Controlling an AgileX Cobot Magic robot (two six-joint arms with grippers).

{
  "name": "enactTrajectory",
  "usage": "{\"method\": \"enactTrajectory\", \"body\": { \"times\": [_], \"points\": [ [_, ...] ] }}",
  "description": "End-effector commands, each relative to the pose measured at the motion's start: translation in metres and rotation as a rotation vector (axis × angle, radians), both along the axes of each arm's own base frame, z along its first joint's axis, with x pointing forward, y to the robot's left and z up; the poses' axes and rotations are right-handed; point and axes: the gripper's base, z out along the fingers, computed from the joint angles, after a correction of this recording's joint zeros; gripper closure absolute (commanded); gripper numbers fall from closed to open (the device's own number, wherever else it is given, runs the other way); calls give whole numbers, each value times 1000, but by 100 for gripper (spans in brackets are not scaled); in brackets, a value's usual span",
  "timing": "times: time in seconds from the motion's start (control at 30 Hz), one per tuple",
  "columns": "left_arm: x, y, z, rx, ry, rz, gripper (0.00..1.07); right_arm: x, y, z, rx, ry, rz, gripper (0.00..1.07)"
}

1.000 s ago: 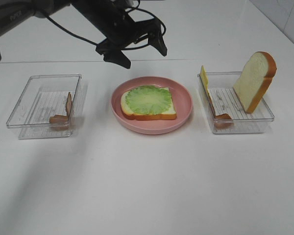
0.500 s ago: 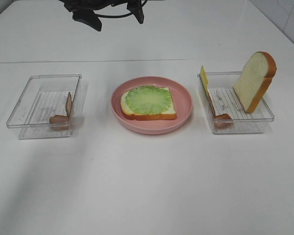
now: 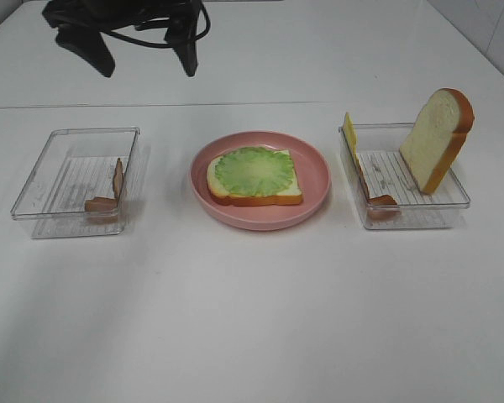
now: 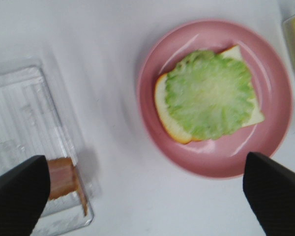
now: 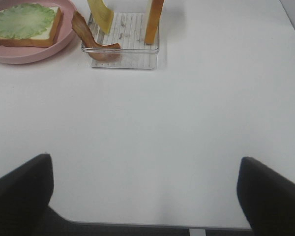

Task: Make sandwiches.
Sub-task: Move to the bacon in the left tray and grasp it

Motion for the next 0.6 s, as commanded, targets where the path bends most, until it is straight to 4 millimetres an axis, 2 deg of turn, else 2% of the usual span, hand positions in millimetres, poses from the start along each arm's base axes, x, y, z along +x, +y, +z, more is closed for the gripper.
{"method": "enactTrajectory", "body": {
  "times": [0.03, 0.07, 0.3, 0.43, 0.6],
  "points": [
    [-25, 13, 1, 111, 100, -13, 8, -4, 0, 0, 5, -37, -4, 9],
    [-34, 19, 4, 133, 102, -8, 8, -4, 0, 0, 5, -37, -4, 9],
    [-57, 30, 18, 151, 95, -4, 8, -4, 0, 0, 5, -37, -4, 9],
    [-63, 35, 22, 158, 93, 4, 8, -4, 0, 0, 5, -37, -4, 9],
    [-64, 38, 14, 167, 119, 24, 8, -4, 0, 0, 5, -37, -4, 9]
  ]
}}
